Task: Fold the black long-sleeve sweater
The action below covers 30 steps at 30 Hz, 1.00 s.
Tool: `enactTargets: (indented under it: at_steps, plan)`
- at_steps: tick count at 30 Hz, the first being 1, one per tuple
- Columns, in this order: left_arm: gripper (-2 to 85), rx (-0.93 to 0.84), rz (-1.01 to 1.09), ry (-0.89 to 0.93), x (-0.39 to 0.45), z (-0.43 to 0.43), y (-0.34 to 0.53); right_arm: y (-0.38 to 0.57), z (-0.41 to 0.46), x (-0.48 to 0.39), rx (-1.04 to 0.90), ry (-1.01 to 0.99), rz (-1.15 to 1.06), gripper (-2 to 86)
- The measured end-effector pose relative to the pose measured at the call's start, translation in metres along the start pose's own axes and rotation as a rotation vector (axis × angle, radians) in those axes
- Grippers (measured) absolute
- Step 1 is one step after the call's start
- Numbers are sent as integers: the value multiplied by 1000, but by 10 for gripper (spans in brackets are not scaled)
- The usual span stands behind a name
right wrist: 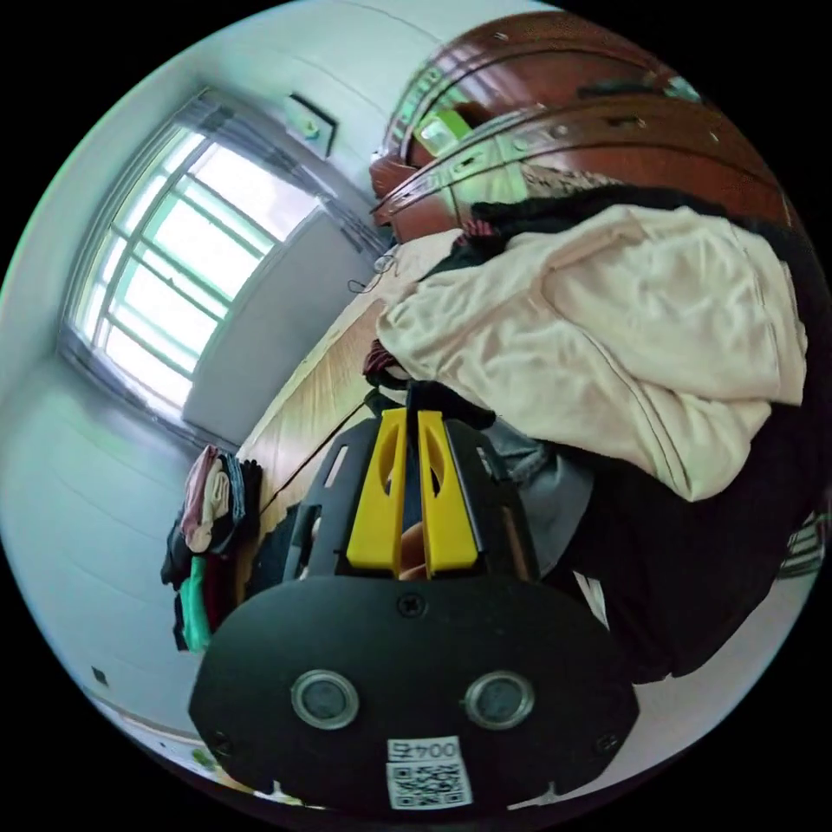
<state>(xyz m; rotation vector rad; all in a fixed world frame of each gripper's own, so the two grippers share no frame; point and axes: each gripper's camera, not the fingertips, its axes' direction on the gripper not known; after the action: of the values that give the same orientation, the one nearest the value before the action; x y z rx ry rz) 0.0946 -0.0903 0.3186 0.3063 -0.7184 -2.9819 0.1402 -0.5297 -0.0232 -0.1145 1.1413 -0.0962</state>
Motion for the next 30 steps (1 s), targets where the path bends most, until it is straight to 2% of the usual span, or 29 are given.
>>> enactTargets:
  at_steps: [7,11,17,19,23,26,30]
  plan:
    - [2,7,68,-81,4,-6,5,-14,-30,-210,8,145,-396,22]
    - [2,17,58,-58,-9,-10,11,0,-23,-322,-5,197,-588,23]
    - [2,56,0,65,-44,-15,23,74,16,-481,-45,219,-838,23]
    - [2,70,-15,92,-53,-15,28,125,39,-529,-65,211,-929,25]
    - [2,92,-26,109,-62,-18,36,217,84,-576,-107,207,-1064,30]
    - [2,97,-17,91,-63,-20,40,295,132,-591,-212,174,-1159,38]
    - [2,92,-12,73,-66,-23,43,380,168,-590,-321,117,-1323,90]
